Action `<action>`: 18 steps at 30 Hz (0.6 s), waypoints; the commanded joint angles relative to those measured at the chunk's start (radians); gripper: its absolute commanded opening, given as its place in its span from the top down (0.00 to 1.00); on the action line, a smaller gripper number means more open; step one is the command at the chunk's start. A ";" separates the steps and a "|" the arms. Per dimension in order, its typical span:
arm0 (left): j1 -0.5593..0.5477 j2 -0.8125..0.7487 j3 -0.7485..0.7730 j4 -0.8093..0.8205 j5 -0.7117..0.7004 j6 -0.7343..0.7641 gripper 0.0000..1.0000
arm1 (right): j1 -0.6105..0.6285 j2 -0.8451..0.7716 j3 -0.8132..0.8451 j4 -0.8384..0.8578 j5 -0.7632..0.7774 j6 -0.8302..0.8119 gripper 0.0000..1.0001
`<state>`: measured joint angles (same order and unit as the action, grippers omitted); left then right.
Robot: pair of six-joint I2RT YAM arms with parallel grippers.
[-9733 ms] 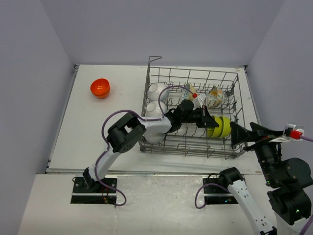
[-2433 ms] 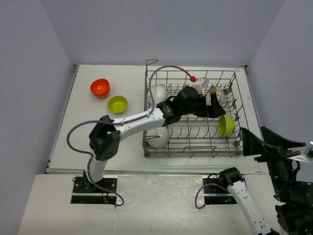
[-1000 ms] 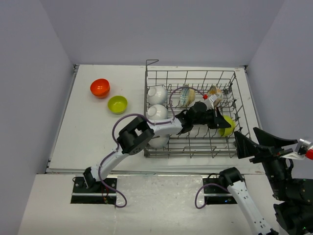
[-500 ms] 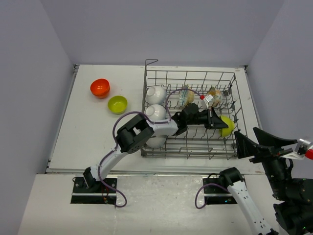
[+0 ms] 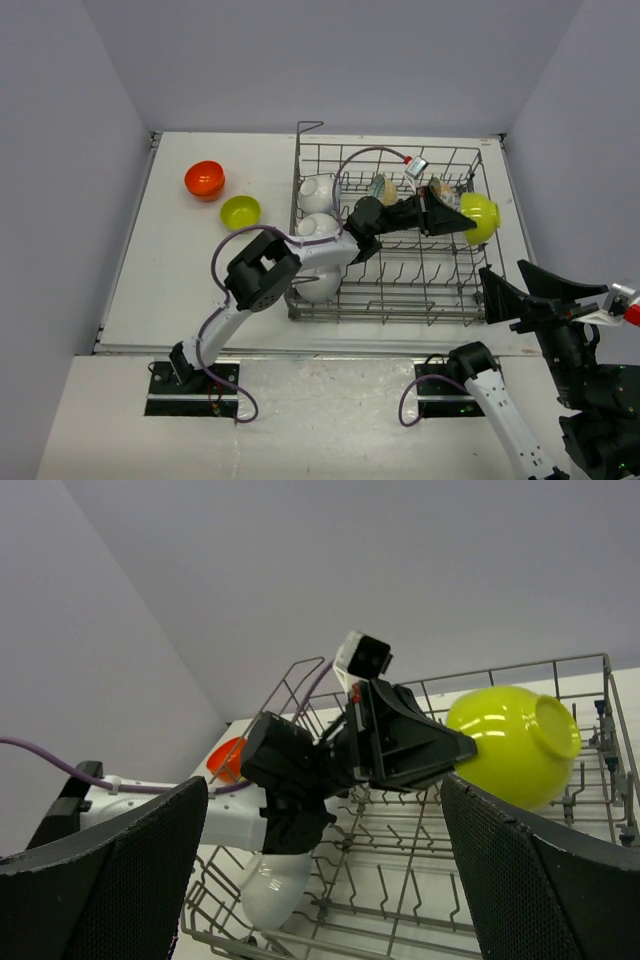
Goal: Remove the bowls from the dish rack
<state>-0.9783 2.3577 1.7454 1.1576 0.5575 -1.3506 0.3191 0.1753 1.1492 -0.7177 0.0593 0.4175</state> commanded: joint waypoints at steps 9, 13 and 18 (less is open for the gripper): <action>0.012 -0.386 0.396 -1.061 -0.184 0.818 1.00 | 0.001 -0.016 0.040 0.027 -0.006 -0.017 0.01; 0.096 -0.461 0.582 -1.574 -0.743 0.921 1.00 | 0.001 -0.011 0.014 0.037 -0.016 -0.016 0.01; 0.234 -0.733 0.350 -1.894 -1.169 0.918 1.00 | 0.001 0.015 -0.012 0.044 -0.019 -0.025 0.01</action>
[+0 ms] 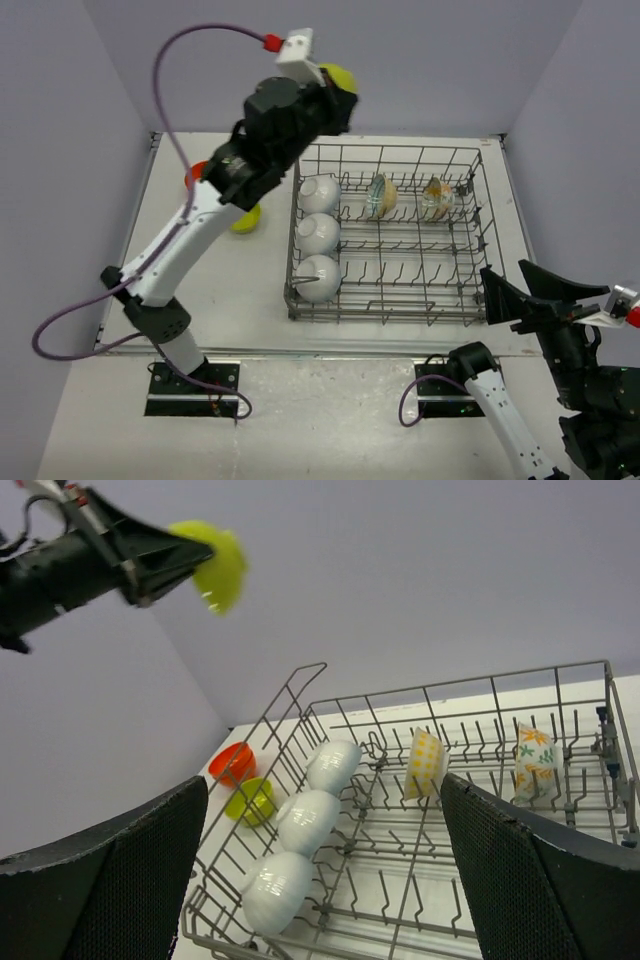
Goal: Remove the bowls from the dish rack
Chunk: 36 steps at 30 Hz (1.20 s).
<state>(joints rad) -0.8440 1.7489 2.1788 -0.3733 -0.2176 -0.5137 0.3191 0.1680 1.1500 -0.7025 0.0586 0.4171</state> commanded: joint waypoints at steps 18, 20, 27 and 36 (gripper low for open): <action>0.586 0.162 -0.228 -0.653 0.018 0.234 1.00 | 0.001 0.145 -0.033 0.040 -0.098 -0.041 0.01; 0.586 0.190 -0.229 -0.650 0.026 0.238 1.00 | 0.001 0.140 -0.030 0.032 -0.100 -0.044 0.01; 0.582 0.281 -0.301 -0.627 0.083 0.257 1.00 | 0.001 0.125 -0.041 0.024 -0.097 -0.051 0.01; 0.554 0.325 -0.309 -0.650 0.084 0.288 1.00 | 0.001 0.130 -0.055 0.034 -0.109 -0.049 0.01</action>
<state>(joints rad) -0.2703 2.0869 1.8603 -1.0172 -0.1421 -0.2710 0.3191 0.2985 1.1046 -0.6868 -0.0219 0.3836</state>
